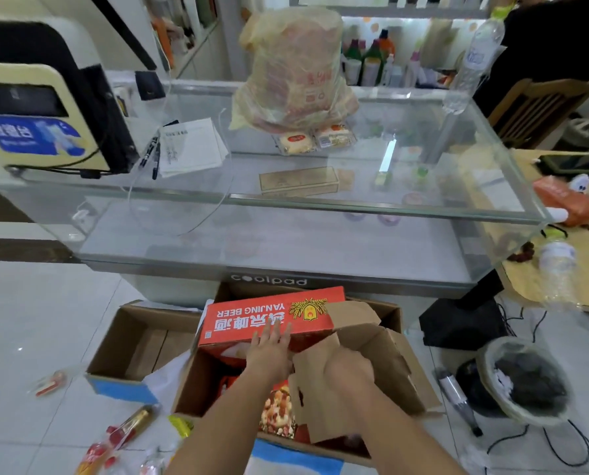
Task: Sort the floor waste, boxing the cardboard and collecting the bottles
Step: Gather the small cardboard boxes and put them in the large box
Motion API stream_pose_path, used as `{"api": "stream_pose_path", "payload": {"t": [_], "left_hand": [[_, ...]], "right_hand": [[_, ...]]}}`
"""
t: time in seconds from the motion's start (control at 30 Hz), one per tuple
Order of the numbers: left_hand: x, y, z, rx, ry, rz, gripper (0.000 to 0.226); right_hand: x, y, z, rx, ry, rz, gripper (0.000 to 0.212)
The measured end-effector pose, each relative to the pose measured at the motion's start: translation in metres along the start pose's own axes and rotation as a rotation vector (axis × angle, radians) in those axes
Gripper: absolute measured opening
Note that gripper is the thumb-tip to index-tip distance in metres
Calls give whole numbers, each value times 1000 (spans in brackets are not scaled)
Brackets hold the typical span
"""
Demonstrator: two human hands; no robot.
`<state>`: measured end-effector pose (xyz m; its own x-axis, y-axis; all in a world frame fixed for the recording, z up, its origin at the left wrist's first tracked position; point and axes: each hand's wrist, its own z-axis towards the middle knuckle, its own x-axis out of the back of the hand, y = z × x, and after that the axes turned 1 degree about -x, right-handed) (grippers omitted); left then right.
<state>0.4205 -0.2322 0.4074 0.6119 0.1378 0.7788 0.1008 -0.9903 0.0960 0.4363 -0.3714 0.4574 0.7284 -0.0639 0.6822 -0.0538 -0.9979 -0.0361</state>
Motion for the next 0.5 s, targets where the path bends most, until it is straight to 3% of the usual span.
{"api": "stream_pose_path", "payload": {"t": [0.07, 0.17, 0.3, 0.5], "left_hand": [[11, -18, -13, 100, -5, -123, 83], [20, -52, -41, 211, 58, -187, 82], [15, -100, -99, 376, 156, -238, 80], [-30, -164, -187, 596, 144, -250, 77]], "right_hand": [[15, -23, -10, 137, 92, -13, 42], [11, -55, -21, 423, 230, -129, 72], [-5, -101, -37, 605, 166, -273, 78], [-48, -151, -80, 803, 114, -435, 82]]}}
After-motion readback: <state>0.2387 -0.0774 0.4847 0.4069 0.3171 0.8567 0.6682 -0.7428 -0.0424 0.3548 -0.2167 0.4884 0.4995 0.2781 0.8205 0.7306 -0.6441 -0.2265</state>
